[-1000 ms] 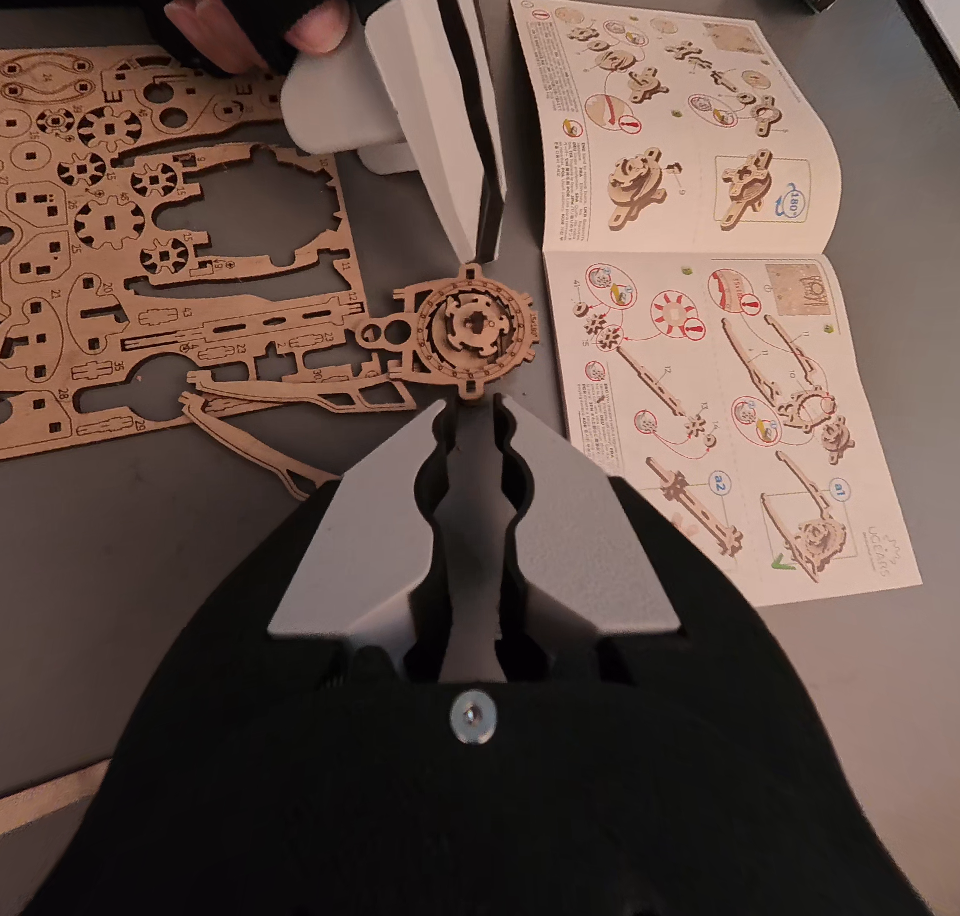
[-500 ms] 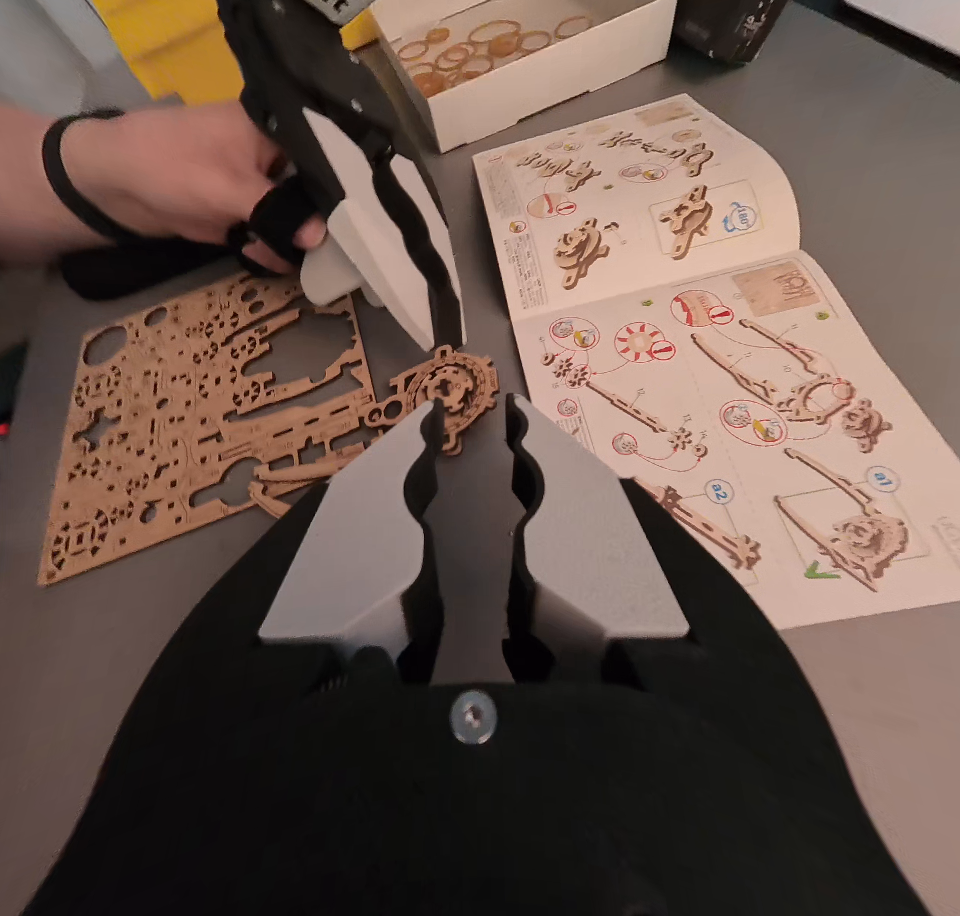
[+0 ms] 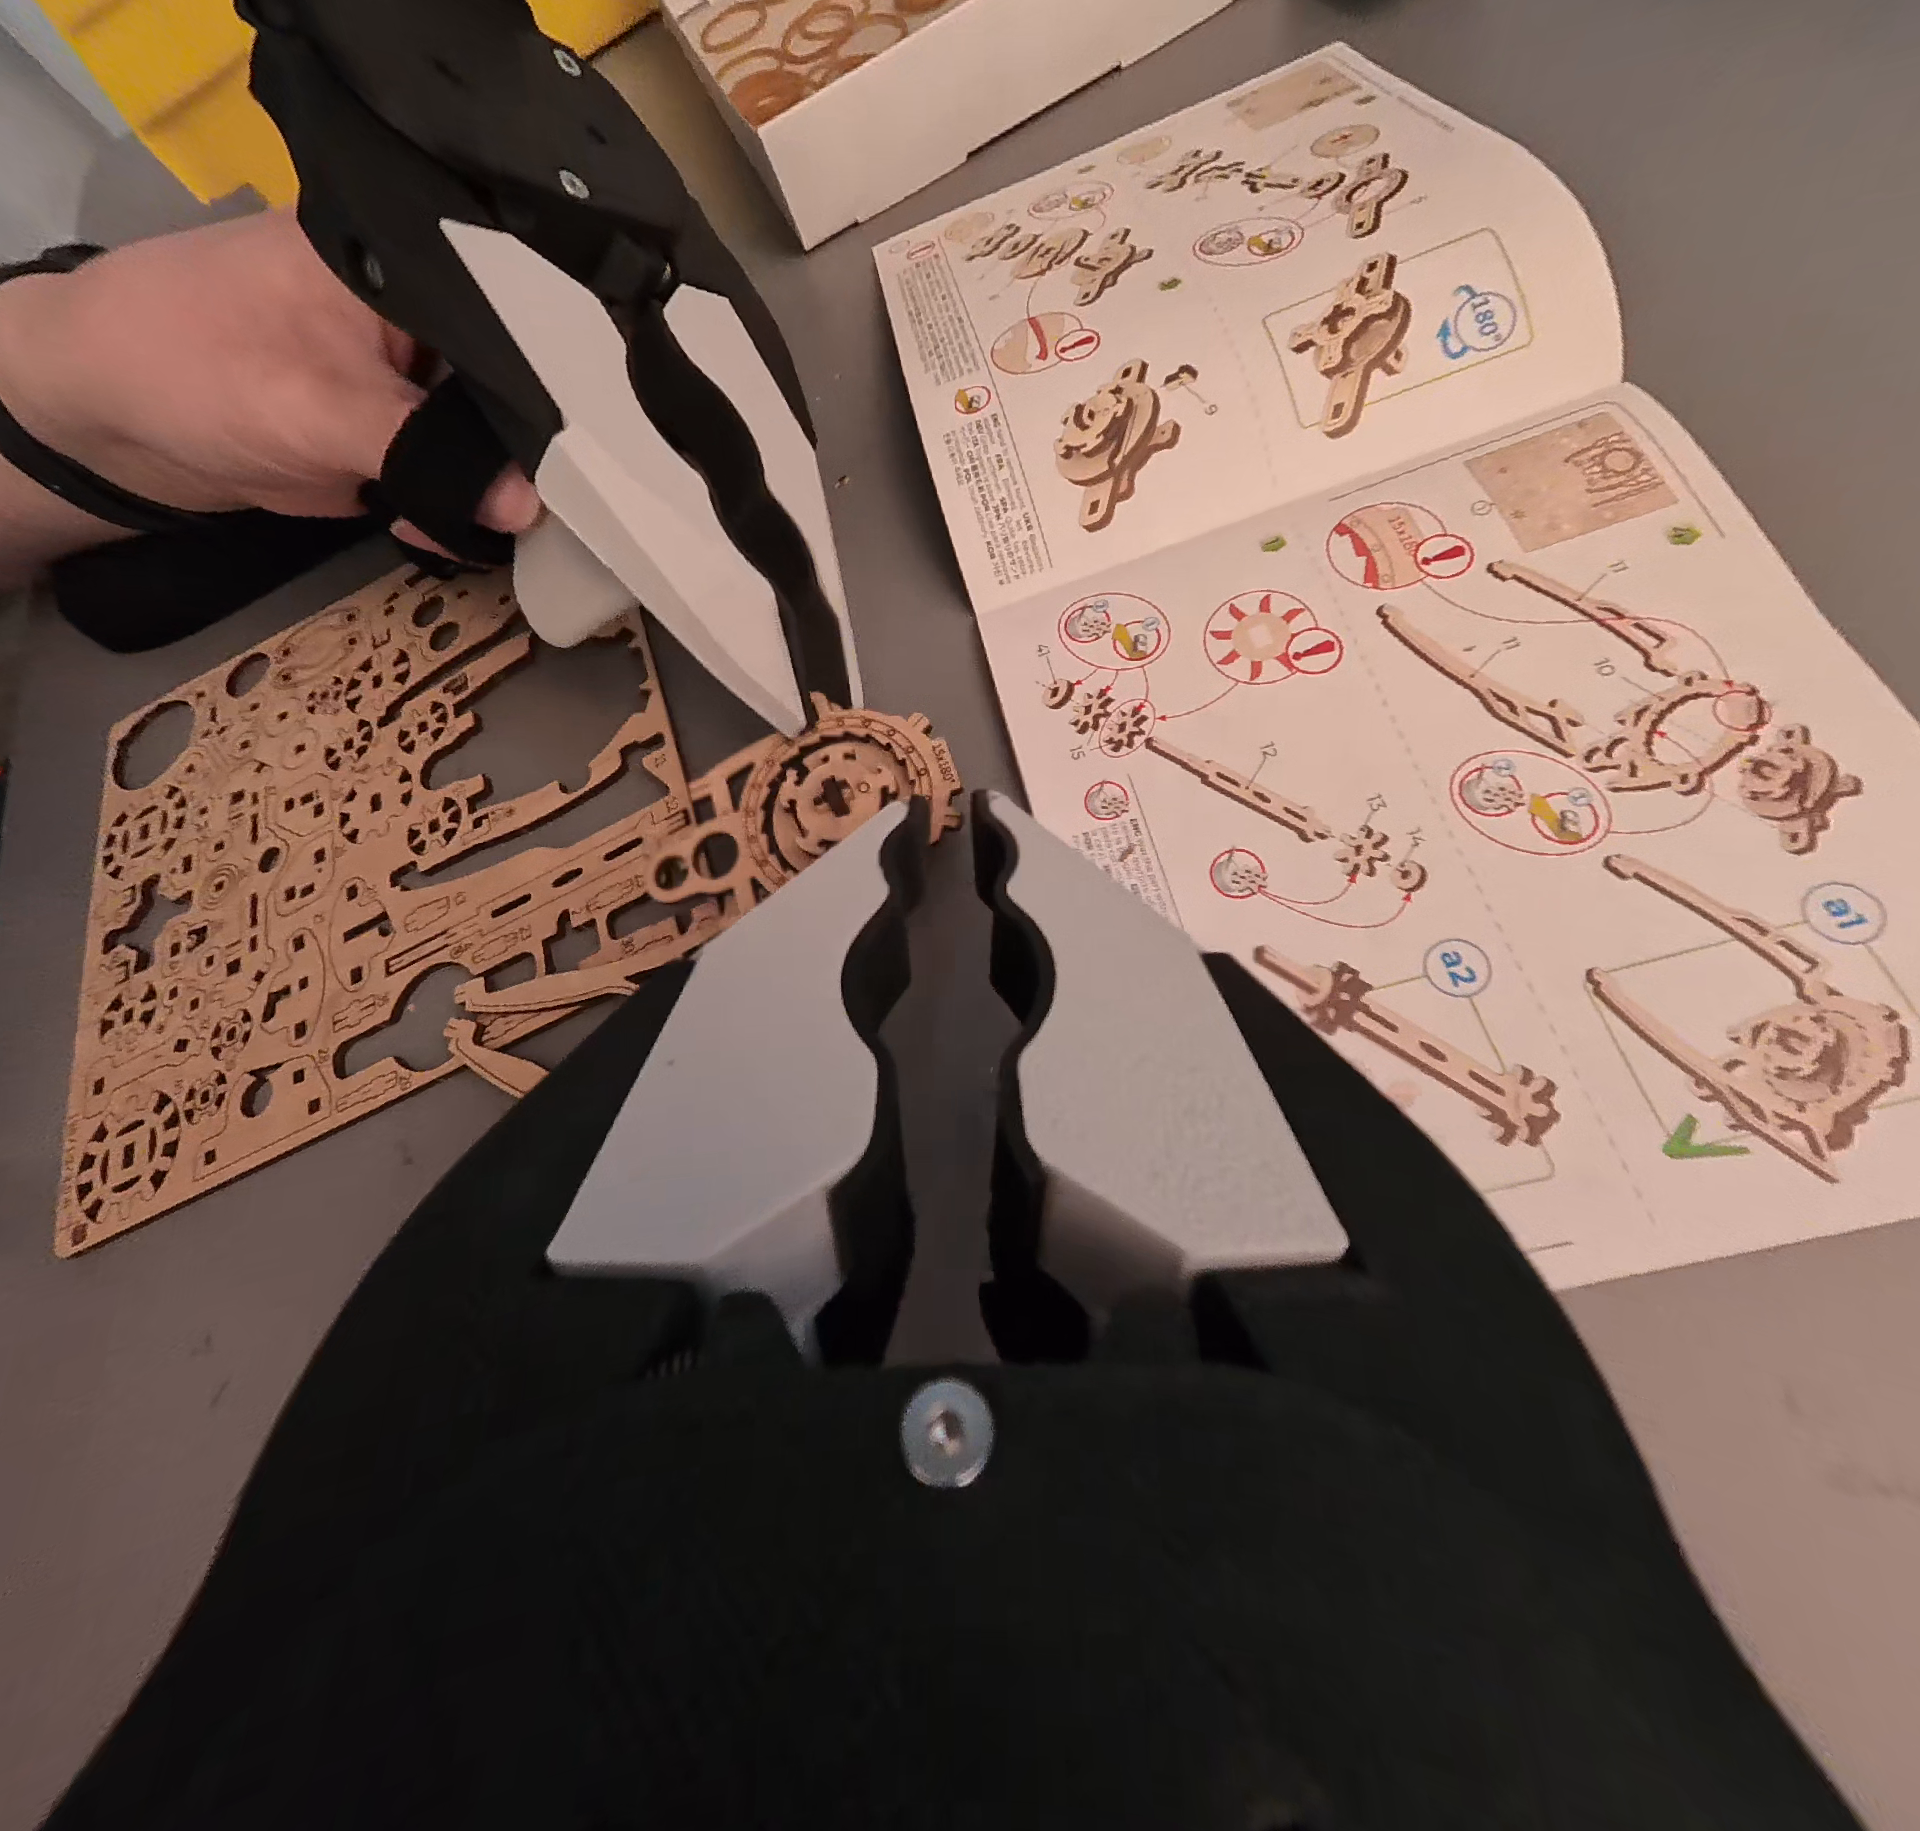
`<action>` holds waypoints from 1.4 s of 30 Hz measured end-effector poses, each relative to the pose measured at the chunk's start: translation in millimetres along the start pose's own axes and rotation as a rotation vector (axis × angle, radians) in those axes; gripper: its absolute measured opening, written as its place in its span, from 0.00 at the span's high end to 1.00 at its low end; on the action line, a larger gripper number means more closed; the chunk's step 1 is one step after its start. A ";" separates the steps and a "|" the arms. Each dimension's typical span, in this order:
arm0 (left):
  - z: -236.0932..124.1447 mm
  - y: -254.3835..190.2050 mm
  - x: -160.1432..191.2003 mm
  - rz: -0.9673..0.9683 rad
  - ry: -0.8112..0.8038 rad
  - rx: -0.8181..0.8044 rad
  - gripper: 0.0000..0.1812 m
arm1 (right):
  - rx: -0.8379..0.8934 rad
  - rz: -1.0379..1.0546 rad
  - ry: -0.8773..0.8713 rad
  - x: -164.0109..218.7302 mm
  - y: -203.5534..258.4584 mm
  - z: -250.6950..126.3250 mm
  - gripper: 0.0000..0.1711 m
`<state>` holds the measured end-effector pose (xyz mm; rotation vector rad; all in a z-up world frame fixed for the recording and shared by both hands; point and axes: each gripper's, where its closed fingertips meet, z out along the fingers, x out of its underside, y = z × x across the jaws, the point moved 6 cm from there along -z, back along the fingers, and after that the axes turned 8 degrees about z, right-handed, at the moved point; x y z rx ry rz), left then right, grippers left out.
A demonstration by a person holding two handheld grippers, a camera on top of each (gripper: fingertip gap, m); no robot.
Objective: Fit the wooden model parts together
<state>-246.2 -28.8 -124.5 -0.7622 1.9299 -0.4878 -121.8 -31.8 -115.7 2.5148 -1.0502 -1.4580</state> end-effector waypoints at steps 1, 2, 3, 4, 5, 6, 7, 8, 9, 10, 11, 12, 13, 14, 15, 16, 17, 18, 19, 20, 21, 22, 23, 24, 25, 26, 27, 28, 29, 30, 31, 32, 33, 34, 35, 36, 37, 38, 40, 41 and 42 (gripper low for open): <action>0.4 -0.4 0.3 0.005 0.004 -0.002 0.94 | -0.003 0.012 -0.003 -0.1 -0.5 -0.5 0.96; 0.8 -0.8 0.4 0.008 0.006 -0.002 0.95 | -0.009 0.024 -0.005 0.1 -0.9 -1.0 0.96; 1.0 -1.0 0.5 0.009 0.007 -0.002 0.95 | -0.015 0.037 -0.004 0.5 -1.3 -1.3 0.96; 1.1 -1.0 0.6 0.008 0.008 0.000 0.95 | -0.020 0.050 -0.003 0.9 -1.8 -1.3 0.96; 1.1 -0.9 0.5 0.007 0.007 0.002 0.95 | -0.023 0.062 -0.003 1.1 -2.3 -1.3 0.96; 1.1 -0.9 0.6 0.005 0.007 0.004 0.95 | -0.027 0.069 -0.002 1.4 -2.5 -1.3 0.96; 1.1 -1.0 0.6 0.004 0.007 0.006 0.95 | -0.028 0.074 0.001 1.7 -2.7 -1.3 0.96; 1.3 -1.1 0.5 0.004 0.007 0.008 0.95 | -0.031 0.077 0.000 1.7 -2.7 -1.4 0.96; 1.4 -1.2 0.7 0.003 0.008 0.009 0.95 | -0.035 0.078 0.000 1.6 -2.6 -1.6 0.96; 1.6 -1.3 0.8 0.004 0.010 0.010 0.95 | -0.038 0.077 0.001 1.7 -2.6 -1.8 0.96; 1.6 -1.3 0.7 0.003 0.010 0.011 0.95 | -0.039 0.081 0.002 1.9 -3.0 -1.9 0.95; 1.6 -1.2 0.7 0.002 0.010 0.012 0.95 | -0.047 0.086 0.004 2.2 -3.0 -2.1 0.94; 1.6 -1.2 0.6 0.000 0.009 0.013 0.95 | -0.054 0.092 0.006 2.4 -3.2 -2.1 0.95; 1.5 -1.1 0.6 -0.003 0.008 0.015 0.95 | -0.060 0.099 0.003 2.4 -3.4 -2.2 0.95; 1.4 -0.9 0.6 -0.005 0.007 0.016 0.95 | -0.064 0.104 0.003 2.4 -3.6 -2.1 0.94; 1.4 -0.8 0.5 -0.007 0.007 0.017 0.95 | -0.069 0.107 0.003 2.4 -3.6 -1.9 0.94; 1.4 -0.8 0.5 -0.006 0.007 0.018 0.95 | -0.071 0.110 0.001 2.2 -3.5 -1.9 0.94; 1.4 -0.8 0.5 -0.006 0.007 0.018 0.95 | -0.075 0.112 -0.002 1.9 -3.4 -1.9 0.94; 1.5 -0.9 0.6 -0.005 0.008 0.018 0.95 | -0.081 0.113 -0.002 1.8 -3.0 -1.7 0.93; 1.5 -0.9 0.5 -0.005 0.008 0.018 0.95 | -0.083 0.115 0.002 2.2 -3.2 -1.3 0.93; 1.5 -0.9 0.5 -0.006 0.008 0.018 0.95 | -0.084 0.118 0.006 2.8 -3.6 -0.9 0.92; 1.4 -0.9 0.5 -0.006 0.007 0.019 0.95 | -0.090 0.124 0.010 3.4 -3.6 -0.4 0.92; 1.4 -0.9 0.5 -0.007 0.007 0.020 0.95 | -0.095 0.131 0.014 3.9 -3.8 0.1 0.91; 1.4 -0.9 0.6 -0.007 0.008 0.021 0.95 | -0.100 0.139 0.014 3.9 -4.0 0.0 0.92; 1.4 -0.8 0.6 -0.008 0.007 0.022 0.95 | -0.103 0.145 0.010 3.5 -4.4 -0.4 0.92; 1.3 -0.7 0.6 -0.009 0.007 0.022 0.95 | -0.106 0.147 0.003 2.7 -4.5 -1.3 0.91; 1.3 -0.7 0.6 -0.010 0.007 0.023 0.95 | -0.110 0.146 -0.005 1.8 -4.3 -2.6 0.91; 1.3 -0.7 0.6 -0.011 0.007 0.025 0.95 | -0.112 0.142 -0.012 1.1 -4.2 -3.9 0.91; 1.2 -0.7 0.7 -0.013 0.007 0.026 0.95 | -0.106 0.139 -0.012 1.2 -4.7 -5.3 0.90; 1.1 -0.7 0.8 -0.014 0.007 0.028 0.95 | -0.097 0.135 -0.007 2.2 -5.7 -6.6 0.90; 1.0 -0.5 0.8 -0.016 0.006 0.029 0.95 | -0.088 0.130 0.002 4.1 -6.8 -7.7 0.90; 0.7 -0.4 0.9 -0.018 0.005 0.031 0.95 | -0.087 0.125 0.014 6.1 -7.3 -8.4 0.89; 0.4 -0.4 0.7 -0.020 0.003 0.034 0.95 | -0.093 0.120 0.024 7.6 -7.0 -9.0 0.89; -0.2 -0.3 0.3 -0.024 -0.002 0.037 0.94 | -0.103 0.117 0.029 8.5 -6.3 -9.4 0.87; -1.1 -0.1 -0.2 -0.027 -0.009 0.039 0.93 | -0.118 0.109 0.036 9.3 -4.8 -9.8 0.85; -2.1 0.0 -0.7 -0.029 -0.016 0.042 0.92 | -0.127 0.100 0.044 10.0 -3.8 -10.0 0.84; -3.1 0.2 -1.1 -0.030 -0.021 0.043 0.92 | -0.131 0.088 0.052 10.8 -2.9 -10.1 0.83; -3.8 0.5 -1.3 -0.030 -0.024 0.042 0.91 | -0.131 0.077 0.062 12.0 -2.5 -10.1 0.83; -4.8 1.0 -1.7 -0.028 -0.026 0.041 0.90 | -0.133 0.045 0.087 14.9 -1.4 -10.2 0.83; -4.9 0.9 -1.8 -0.025 -0.025 0.043 0.89 | -0.134 0.026 0.099 16.0 -0.5 -10.6 0.83; -4.8 0.5 -2.0 -0.020 -0.024 0.045 0.88 | -0.126 0.004 0.101 16.1 -0.4 -11.2 0.83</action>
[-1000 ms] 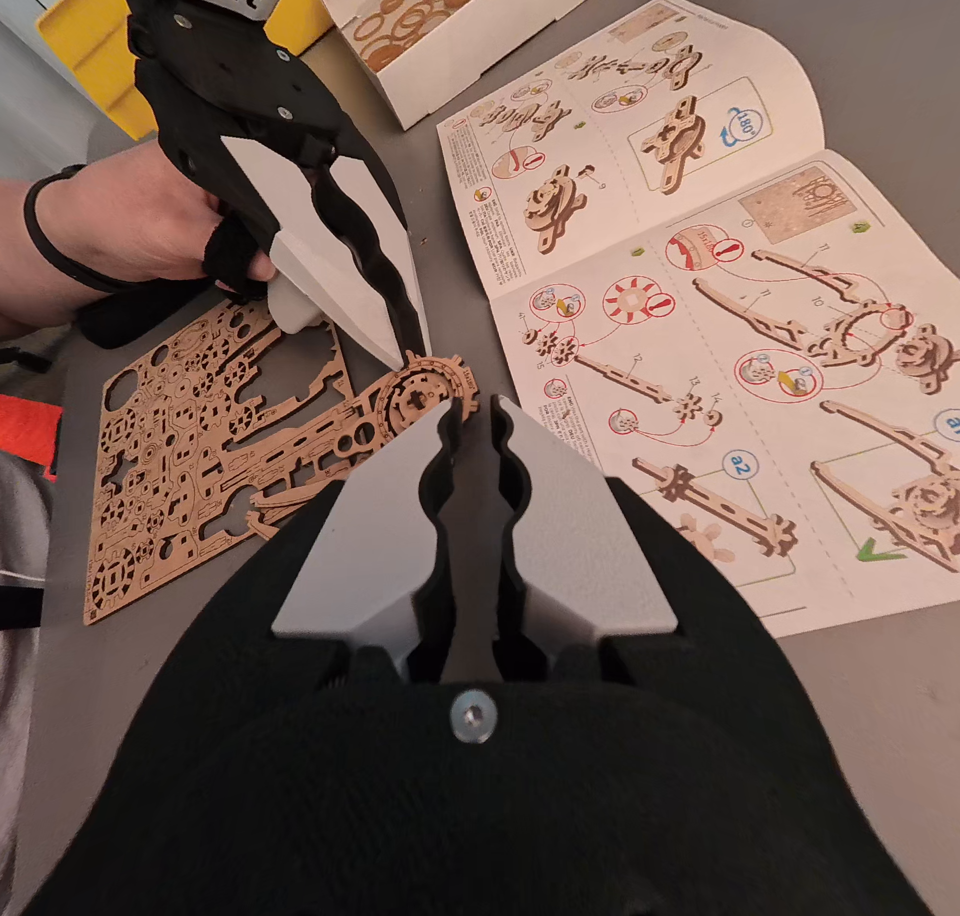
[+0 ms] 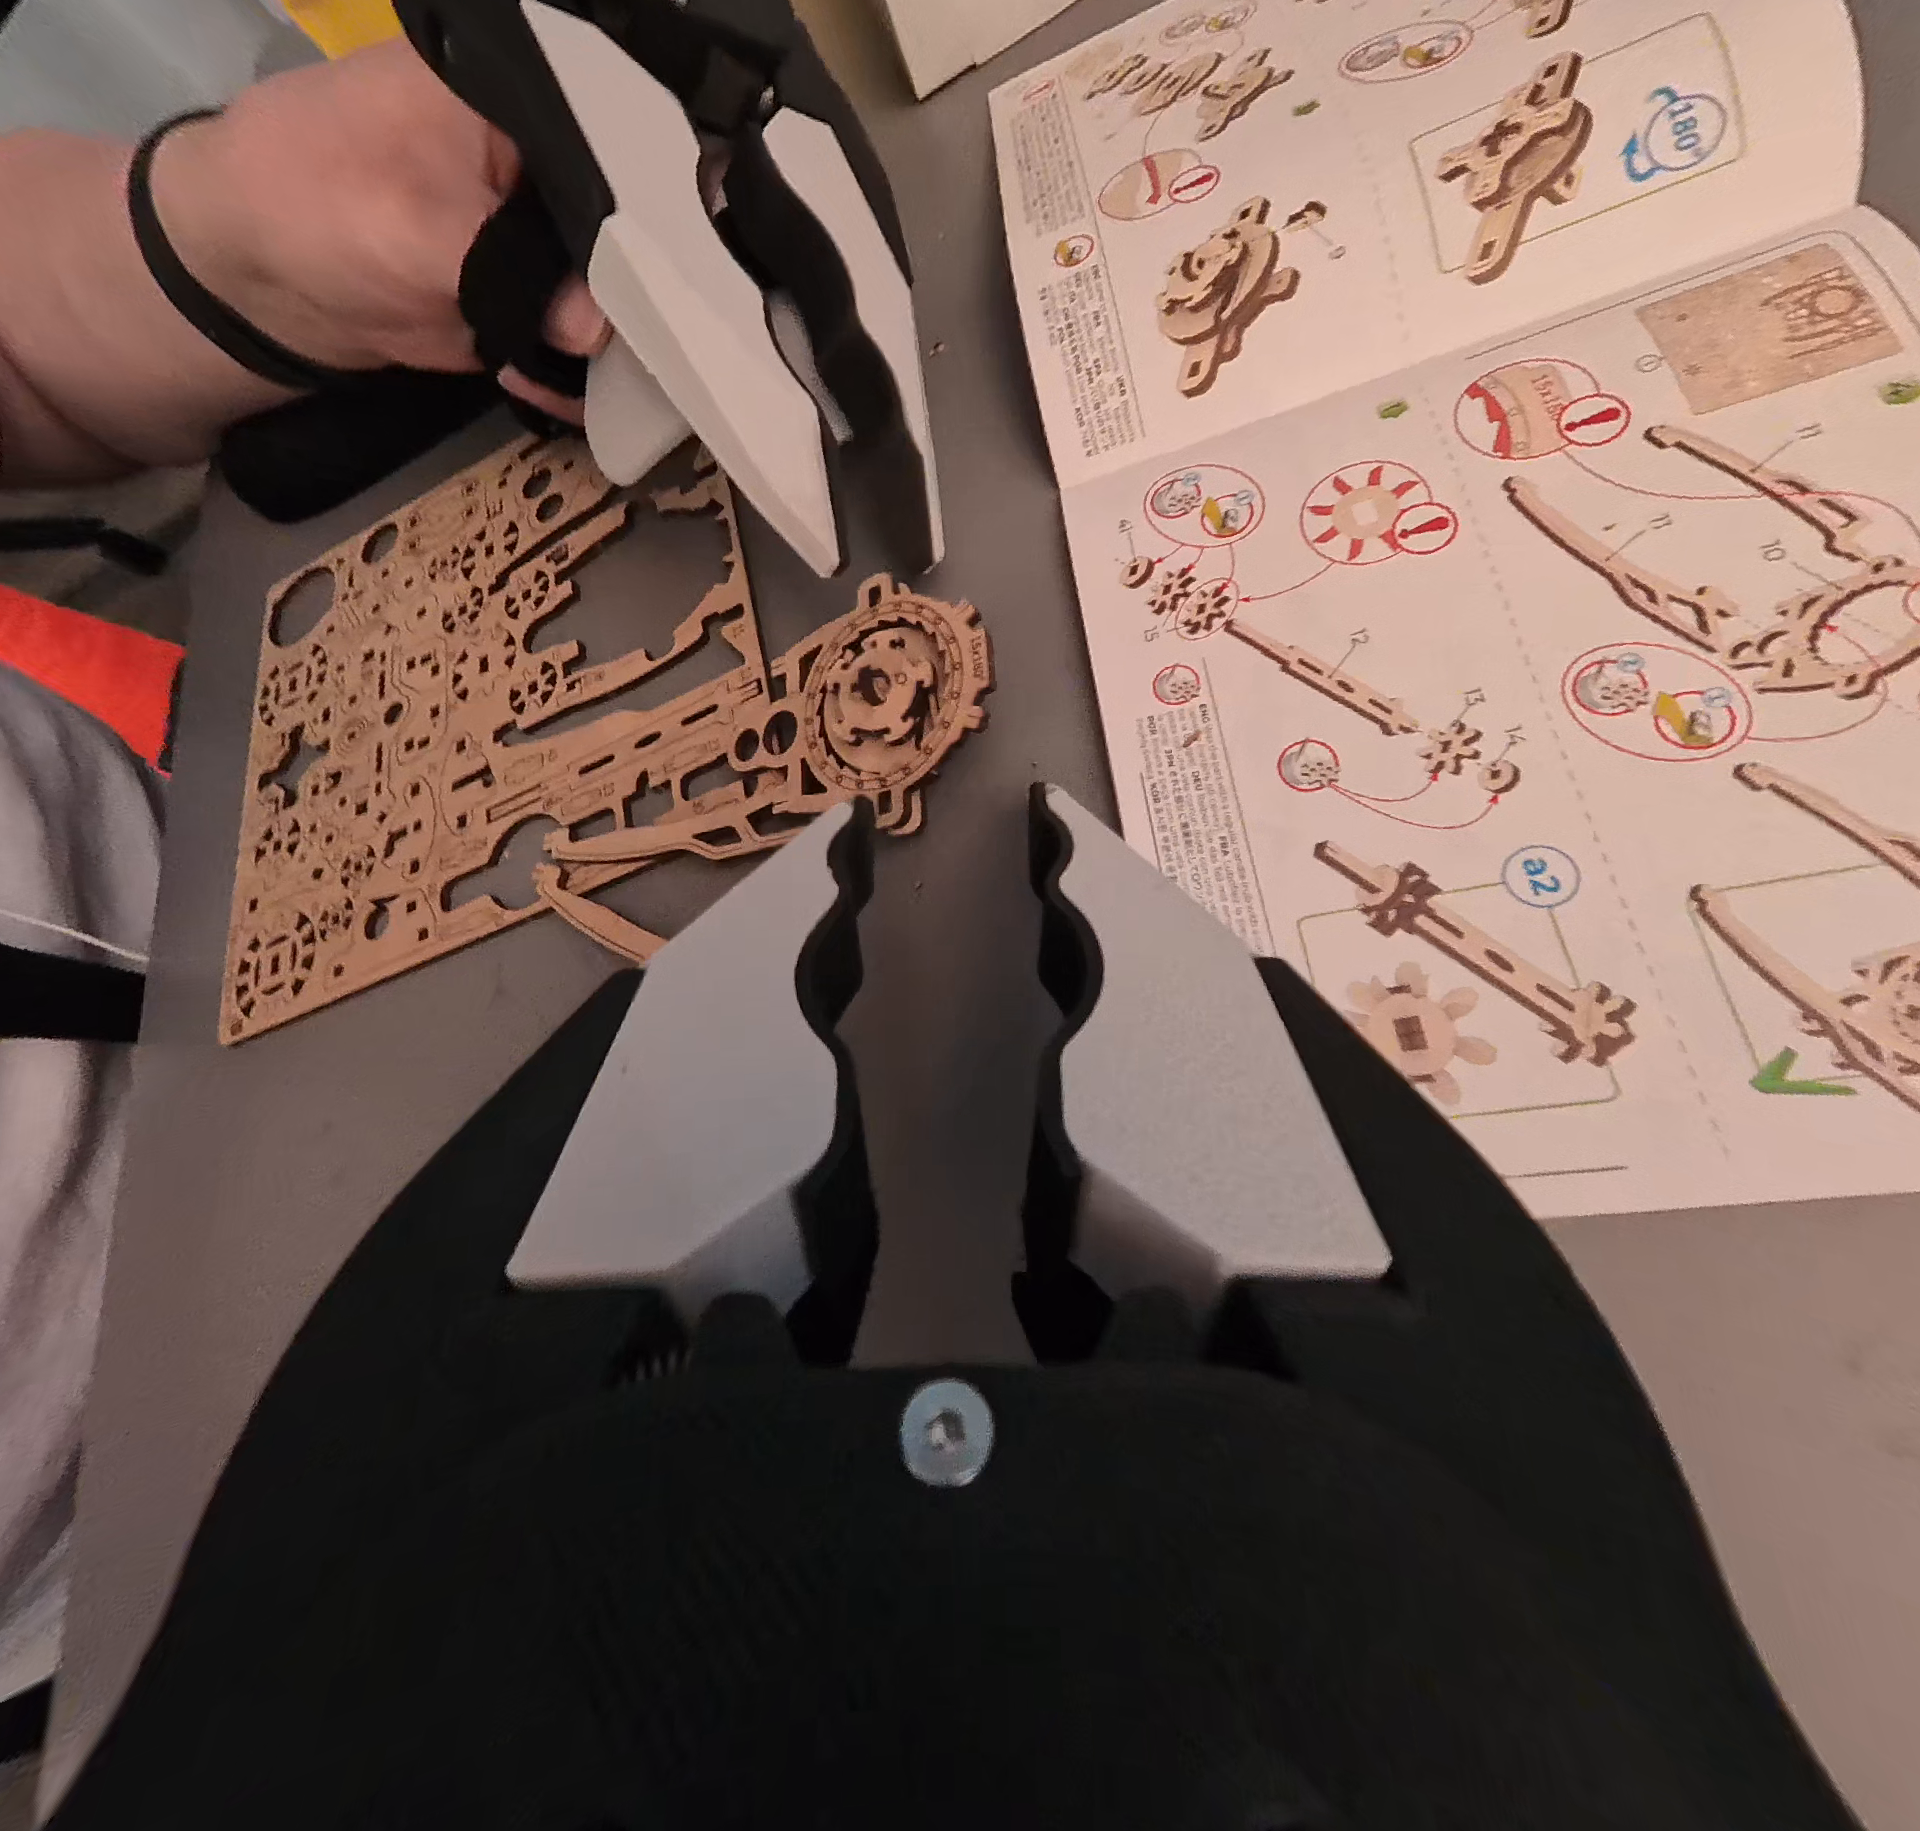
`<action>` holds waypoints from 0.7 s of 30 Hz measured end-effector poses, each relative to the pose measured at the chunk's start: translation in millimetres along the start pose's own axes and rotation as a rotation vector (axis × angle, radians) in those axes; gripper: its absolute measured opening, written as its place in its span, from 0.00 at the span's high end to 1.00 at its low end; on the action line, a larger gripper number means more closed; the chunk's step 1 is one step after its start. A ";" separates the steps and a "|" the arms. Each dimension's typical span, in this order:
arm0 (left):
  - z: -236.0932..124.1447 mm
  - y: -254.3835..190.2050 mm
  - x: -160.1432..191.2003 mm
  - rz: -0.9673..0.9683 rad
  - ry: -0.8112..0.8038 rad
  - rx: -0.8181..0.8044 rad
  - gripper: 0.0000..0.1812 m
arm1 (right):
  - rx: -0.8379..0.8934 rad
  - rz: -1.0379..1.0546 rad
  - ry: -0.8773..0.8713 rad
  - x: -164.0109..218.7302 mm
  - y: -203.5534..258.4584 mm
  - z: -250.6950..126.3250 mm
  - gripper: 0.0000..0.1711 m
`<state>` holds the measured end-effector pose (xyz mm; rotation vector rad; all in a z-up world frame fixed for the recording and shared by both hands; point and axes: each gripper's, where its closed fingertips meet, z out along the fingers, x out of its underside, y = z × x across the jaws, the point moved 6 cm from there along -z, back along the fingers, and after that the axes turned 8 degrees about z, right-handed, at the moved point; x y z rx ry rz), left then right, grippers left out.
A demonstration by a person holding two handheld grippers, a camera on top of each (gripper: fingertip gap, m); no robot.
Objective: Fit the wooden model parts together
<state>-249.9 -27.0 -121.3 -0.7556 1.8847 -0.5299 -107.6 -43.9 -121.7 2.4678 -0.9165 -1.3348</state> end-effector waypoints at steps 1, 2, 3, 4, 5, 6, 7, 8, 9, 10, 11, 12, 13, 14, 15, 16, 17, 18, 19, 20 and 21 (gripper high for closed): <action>0.2 -0.3 -0.1 0.008 0.003 -0.003 0.88 | 0.006 -0.022 0.000 -0.2 0.5 -0.9 0.84; 0.5 -0.6 0.0 0.023 0.009 -0.011 0.87 | 0.005 -0.040 0.000 -0.5 1.6 -1.8 0.84; 0.9 -1.5 -0.2 0.044 0.014 -0.020 0.87 | 0.004 -0.052 -0.002 -0.8 2.5 -2.6 0.84; 1.1 -2.6 -0.6 0.069 0.016 -0.030 0.87 | -0.001 -0.062 -0.005 -1.3 3.4 -3.4 0.84; 1.0 -3.5 -1.3 0.094 0.017 -0.044 0.87 | -0.006 -0.072 -0.007 -1.5 4.5 -4.0 0.84; 0.7 -3.9 -2.5 0.117 0.013 -0.056 0.87 | -0.003 -0.085 -0.009 -1.9 4.9 -4.5 0.85; 0.0 -4.7 -4.2 0.137 0.005 -0.061 0.86 | 0.002 -0.099 -0.010 -2.2 5.5 -4.8 0.85; -0.8 -5.0 -5.6 0.151 -0.002 -0.065 0.86 | 0.008 -0.114 -0.010 -2.3 6.3 -4.6 0.86; -1.6 -4.5 -6.6 0.158 -0.006 -0.071 0.86 | 0.013 -0.128 -0.005 -1.9 7.2 -3.8 0.86; -2.1 -3.7 -7.1 0.157 -0.009 -0.073 0.86 | 0.017 -0.141 -0.001 -1.6 8.3 -2.7 0.87; -2.2 -3.0 -7.4 0.149 -0.010 -0.069 0.86 | 0.021 -0.157 0.007 -0.9 9.7 -1.5 0.87; -1.9 -2.4 -7.1 0.139 -0.009 -0.064 0.86 | 0.032 -0.174 0.016 -0.2 10.4 -0.5 0.87; -1.6 -1.9 -6.7 0.131 -0.008 -0.062 0.86 | 0.048 -0.192 0.022 0.4 10.5 0.4 0.88; -1.2 -1.4 -6.4 0.125 -0.006 -0.062 0.86 | 0.064 -0.209 0.029 1.3 10.2 1.2 0.88; -1.0 -1.0 -6.1 0.122 -0.006 -0.064 0.86 | 0.081 -0.222 0.042 2.7 9.5 2.1 0.88; -0.8 -1.0 -5.9 0.119 -0.005 -0.063 0.86 | 0.094 -0.233 0.051 3.5 9.0 2.9 0.89; -0.4 -0.9 -5.5 0.117 -0.003 -0.060 0.86 | 0.100 -0.243 0.053 3.8 9.3 3.7 0.89; 0.0 -0.8 -4.9 0.113 0.001 -0.058 0.86 | 0.095 -0.248 0.053 3.9 10.6 4.5 0.89; 0.6 -0.6 -4.5 0.108 0.005 -0.055 0.86 | 0.089 -0.248 0.050 3.7 11.9 5.3 0.89; 1.3 -0.5 -4.1 0.104 0.010 -0.050 0.86 | 0.088 -0.245 0.048 3.4 12.6 6.1 0.89; 1.9 -0.2 -3.5 0.098 0.015 -0.047 0.86 | 0.090 -0.248 0.045 3.2 13.0 6.9 0.90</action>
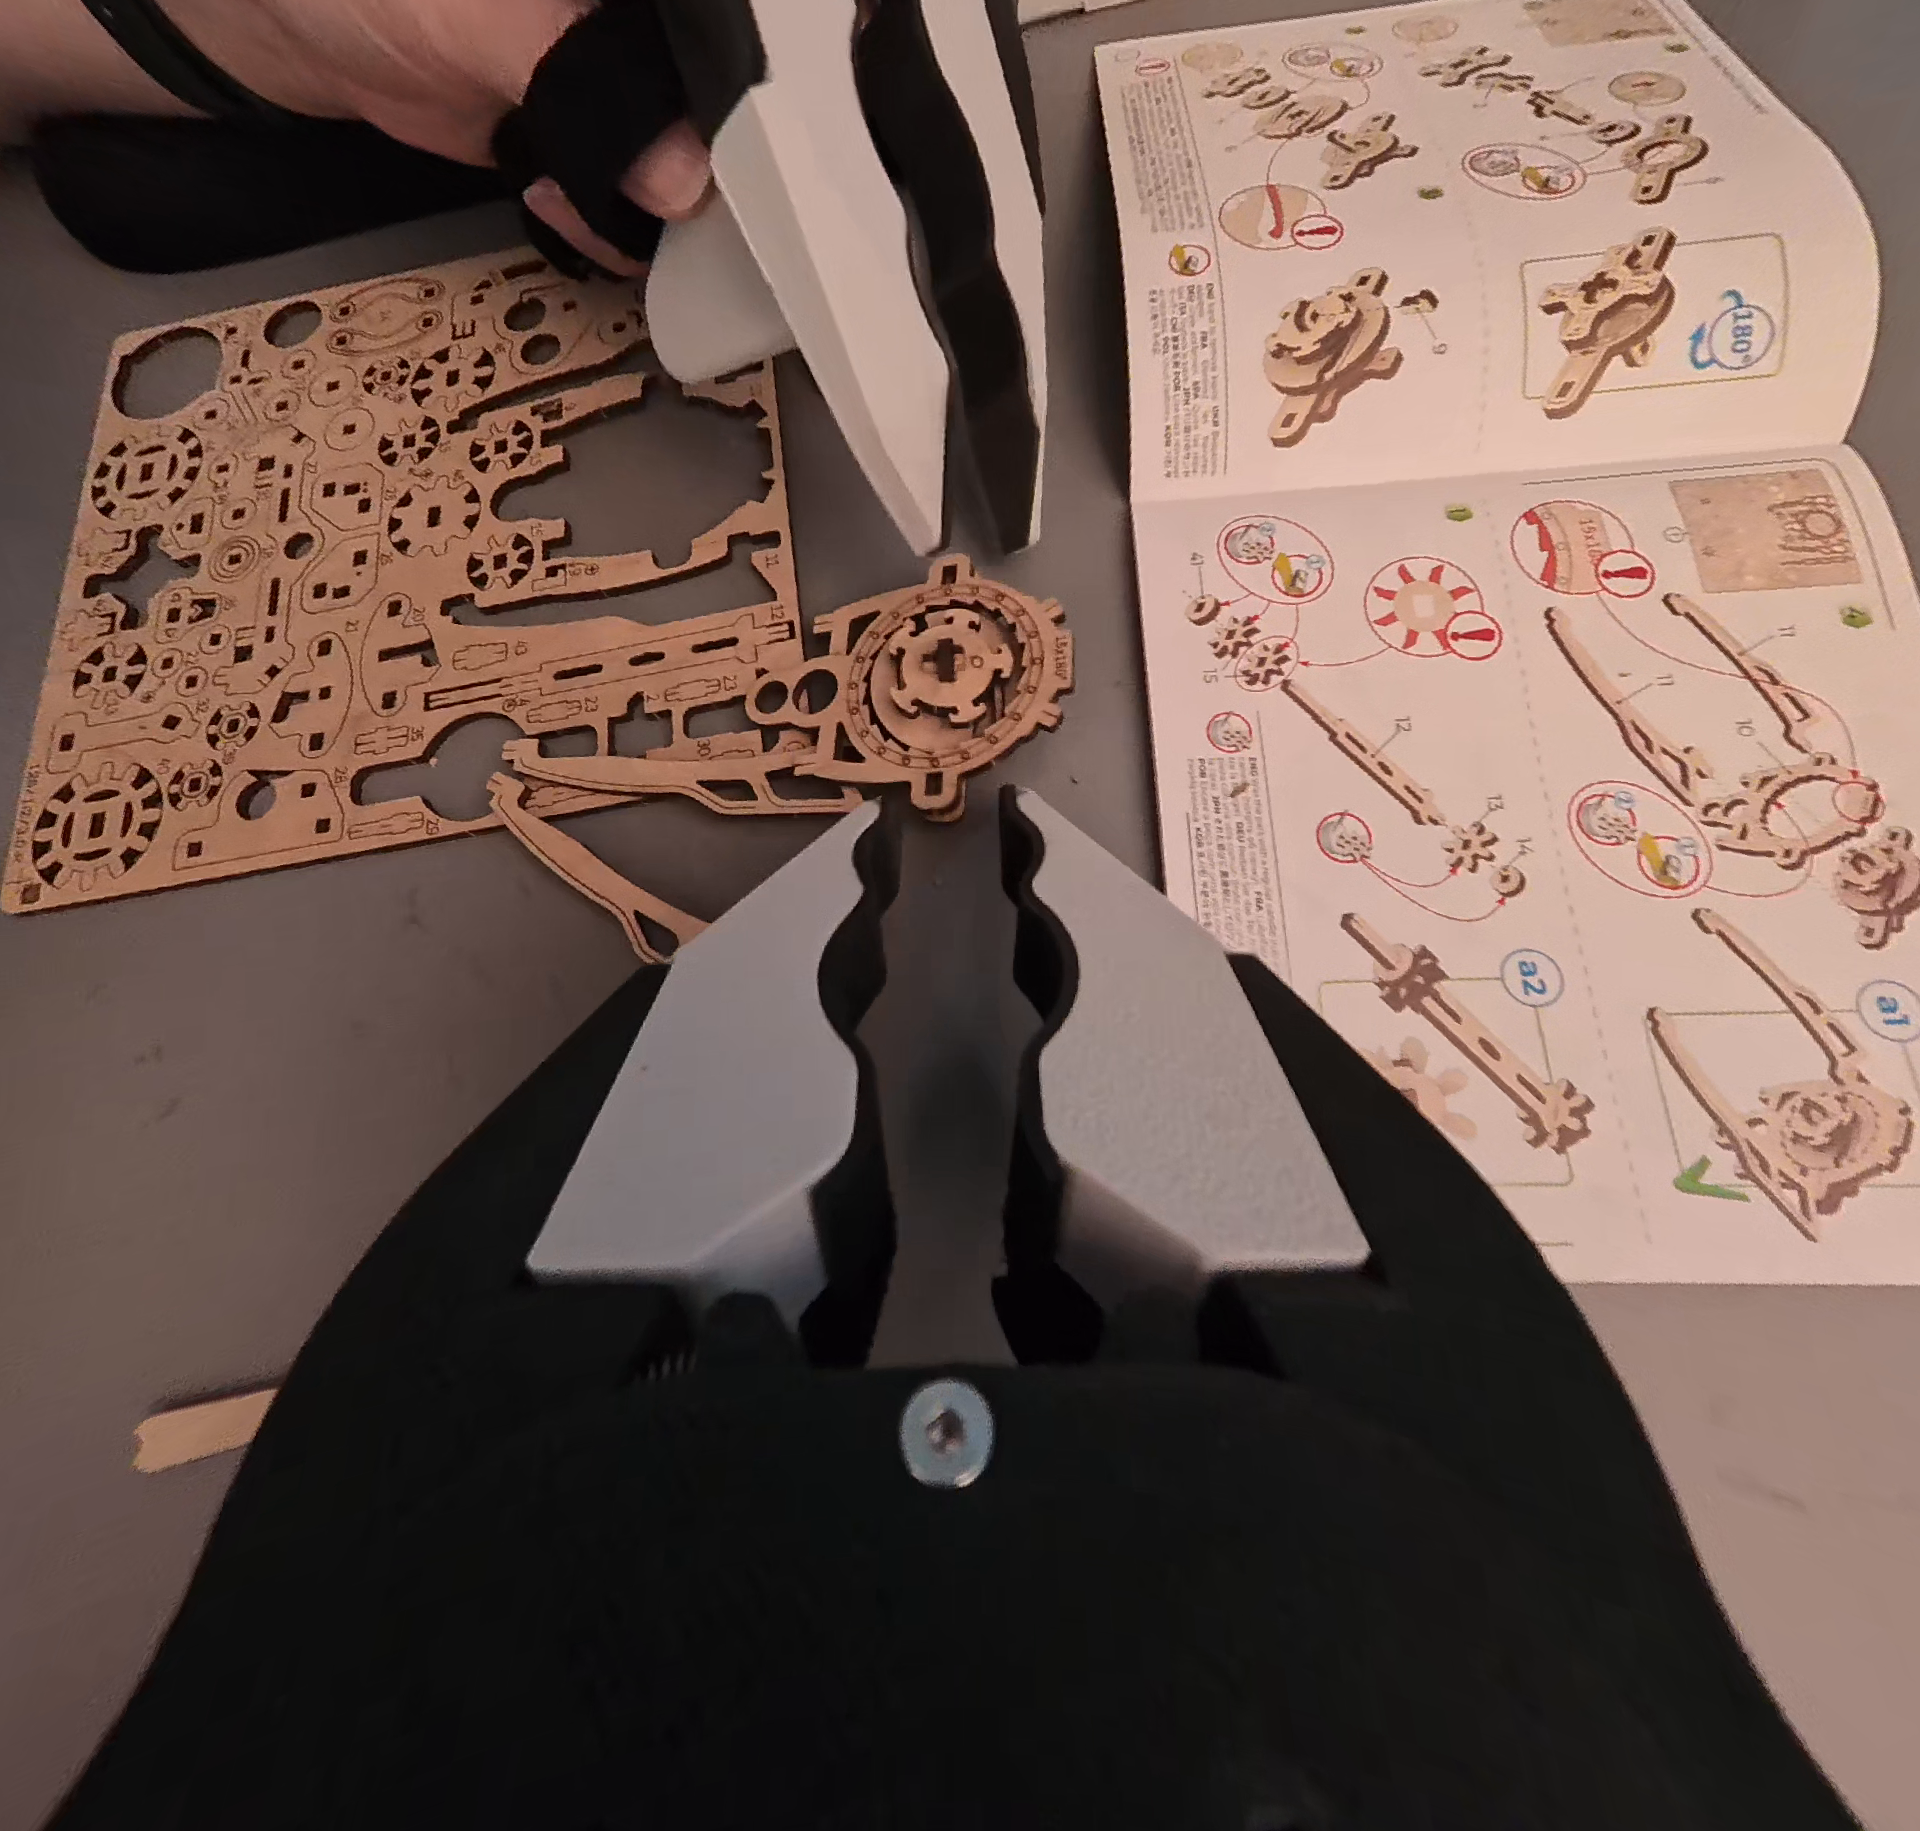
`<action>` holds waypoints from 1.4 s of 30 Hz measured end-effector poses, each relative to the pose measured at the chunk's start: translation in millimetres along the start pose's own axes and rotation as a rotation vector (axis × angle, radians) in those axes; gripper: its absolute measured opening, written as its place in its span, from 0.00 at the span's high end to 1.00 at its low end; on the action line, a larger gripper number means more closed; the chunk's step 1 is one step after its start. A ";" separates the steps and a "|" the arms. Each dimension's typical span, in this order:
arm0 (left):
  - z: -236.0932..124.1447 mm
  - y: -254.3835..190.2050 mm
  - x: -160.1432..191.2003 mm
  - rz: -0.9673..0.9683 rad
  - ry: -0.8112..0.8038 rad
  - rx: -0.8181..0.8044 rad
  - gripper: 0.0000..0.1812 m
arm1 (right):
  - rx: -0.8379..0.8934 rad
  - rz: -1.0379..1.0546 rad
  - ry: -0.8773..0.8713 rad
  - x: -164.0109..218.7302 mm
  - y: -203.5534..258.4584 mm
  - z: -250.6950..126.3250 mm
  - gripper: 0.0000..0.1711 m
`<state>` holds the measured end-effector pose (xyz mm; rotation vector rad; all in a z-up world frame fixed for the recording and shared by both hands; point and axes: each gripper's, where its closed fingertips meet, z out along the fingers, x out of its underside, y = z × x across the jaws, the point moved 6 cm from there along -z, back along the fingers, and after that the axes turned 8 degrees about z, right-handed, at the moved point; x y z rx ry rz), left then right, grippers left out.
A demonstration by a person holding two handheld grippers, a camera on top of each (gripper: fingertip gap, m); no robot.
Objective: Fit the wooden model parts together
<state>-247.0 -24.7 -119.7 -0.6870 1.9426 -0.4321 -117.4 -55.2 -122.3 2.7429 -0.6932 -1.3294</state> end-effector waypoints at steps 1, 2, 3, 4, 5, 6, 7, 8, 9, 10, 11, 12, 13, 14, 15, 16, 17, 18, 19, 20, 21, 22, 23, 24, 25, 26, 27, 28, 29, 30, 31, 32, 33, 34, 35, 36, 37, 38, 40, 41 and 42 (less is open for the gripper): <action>0.6 0.1 0.3 -0.005 0.003 0.003 0.86 | 0.004 -0.004 0.000 -0.2 0.5 0.6 0.90; 0.9 0.0 0.5 -0.009 0.003 0.008 0.86 | 0.010 -0.006 0.002 -0.2 0.4 1.3 0.92; 1.1 0.0 0.4 -0.013 0.002 0.011 0.86 | 0.015 -0.008 0.005 0.0 0.4 1.9 0.94; 1.2 0.2 0.1 -0.018 0.000 0.014 0.86 | 0.016 -0.012 0.007 0.1 0.6 2.4 0.95; 1.4 0.5 0.0 -0.025 -0.002 0.020 0.87 | 0.018 -0.018 0.009 0.1 0.9 2.9 0.96; 1.5 0.6 -0.1 -0.035 -0.004 0.028 0.87 | 0.022 -0.023 0.010 0.1 0.9 3.2 0.96; 1.5 1.2 -0.3 -0.047 -0.006 0.035 0.87 | 0.025 -0.030 0.010 0.0 1.2 3.3 0.96; 1.4 1.8 -0.4 -0.059 -0.009 0.042 0.87 | 0.030 -0.040 0.006 -0.7 1.5 2.9 0.96; 1.1 2.3 -0.5 -0.071 -0.013 0.050 0.87 | 0.036 -0.051 -0.004 -2.1 1.8 2.1 0.96; 0.7 2.7 -0.8 -0.081 -0.018 0.059 0.87 | 0.040 -0.062 -0.014 -3.5 2.4 0.9 0.96; 0.2 2.7 -1.1 -0.088 -0.024 0.068 0.86 | 0.048 -0.074 -0.023 -4.7 2.7 -0.4 0.96; -0.4 2.3 -1.5 -0.091 -0.029 0.078 0.86 | 0.055 -0.087 -0.033 -5.7 2.8 -1.8 0.96; -1.0 1.5 -2.2 -0.094 -0.036 0.092 0.86 | 0.058 -0.103 -0.042 -6.6 3.5 -3.0 0.96; -1.7 0.9 -2.8 -0.099 -0.044 0.107 0.85 | 0.063 -0.120 -0.050 -7.4 4.0 -4.3 0.96; -2.3 0.7 -3.2 -0.106 -0.050 0.118 0.85 | 0.073 -0.138 -0.059 -8.5 4.1 -5.6 0.96; -3.0 0.3 -4.0 -0.112 -0.060 0.133 0.84 | 0.076 -0.157 -0.072 -9.8 5.0 -7.2 0.96; -4.1 -1.3 -5.5 -0.114 -0.074 0.156 0.83 | 0.079 -0.172 -0.090 -11.7 5.8 -9.3 0.96; -5.3 -2.5 -6.7 -0.114 -0.084 0.175 0.83 | 0.079 -0.181 -0.113 -14.0 6.7 -11.9 0.96; -6.4 -2.9 -7.6 -0.113 -0.092 0.183 0.82 | 0.069 -0.189 -0.138 -16.5 8.5 -14.8 0.96; -7.6 -3.6 -8.9 -0.113 -0.104 0.196 0.81 | 0.062 -0.198 -0.167 -19.2 10.1 -18.0 0.96; -8.9 -5.1 -10.6 -0.115 -0.117 0.216 0.80 | 0.064 -0.205 -0.191 -21.6 10.9 -20.9 0.96; -10.0 -6.0 -11.9 -0.119 -0.128 0.232 0.79 | 0.062 -0.219 -0.207 -23.2 12.3 -23.2 0.96; -10.6 -6.4 -12.6 -0.125 -0.136 0.247 0.78 | 0.065 -0.238 -0.223 -24.8 13.7 -25.1 0.96; -11.0 -7.6 -13.4 -0.135 -0.144 0.270 0.77 | 0.076 -0.256 -0.238 -26.4 15.0 -26.6 0.96; -11.1 -9.7 -14.2 -0.148 -0.152 0.302 0.76 | 0.082 -0.276 -0.249 -27.7 16.8 -27.7 0.96; -11.0 -11.9 -14.5 -0.161 -0.157 0.332 0.76 | 0.087 -0.296 -0.261 -28.9 18.7 -28.7 0.96; -10.4 -14.0 -14.4 -0.170 -0.158 0.357 0.77 | 0.093 -0.316 -0.273 -30.1 20.4 -29.6 0.96; -10.0 -16.3 -14.5 -0.174 -0.159 0.379 0.77 | 0.104 -0.333 -0.286 -31.4 21.6 -30.8 0.96; -10.2 -18.5 -15.0 -0.175 -0.164 0.397 0.77 | 0.112 -0.346 -0.297 -32.5 22.5 -32.1 0.96; -11.1 -20.3 -16.5 -0.172 -0.178 0.410 0.77 | 0.118 -0.351 -0.305 -33.1 22.8 -33.3 0.96; -12.8 -21.9 -18.5 -0.168 -0.197 0.425 0.77 | 0.126 -0.354 -0.316 -34.0 22.4 -34.9 0.96; -14.8 -23.4 -20.6 -0.165 -0.215 0.442 0.76 | 0.131 -0.353 -0.327 -34.8 22.0 -36.4 0.96; -16.4 -24.6 -22.2 -0.162 -0.229 0.456 0.74 | 0.134 -0.347 -0.339 -35.8 21.6 -38.0 0.96; -17.1 -26.1 -23.4 -0.156 -0.238 0.466 0.73 | 0.139 -0.343 -0.355 -37.3 21.3 -39.9 0.96; -16.7 -28.0 -23.9 -0.145 -0.239 0.472 0.71 | 0.139 -0.343 -0.372 -38.8 22.3 -41.9 0.96; -15.2 -29.8 -23.4 -0.130 -0.233 0.468 0.70 | 0.139 -0.346 -0.390 -40.6 23.9 -43.6 0.96; -13.2 -31.2 -22.6 -0.113 -0.223 0.456 0.69 | 0.146 -0.353 -0.407 -42.2 25.2 -45.3 0.96; -11.5 -32.7 -22.1 -0.097 -0.219 0.444 0.68 | 0.155 -0.361 -0.416 -43.4 26.5 -46.2 0.96; -10.7 -35.8 -23.1 -0.080 -0.235 0.438 0.69 | 0.170 -0.381 -0.421 -44.3 28.5 -46.0 0.96; -10.4 -36.5 -22.9 -0.077 -0.237 0.437 0.71 | 0.174 -0.387 -0.418 -44.4 29.4 -45.0 0.96; -9.8 -37.2 -22.3 -0.078 -0.234 0.439 0.72 | 0.176 -0.392 -0.413 -44.2 30.2 -43.8 0.96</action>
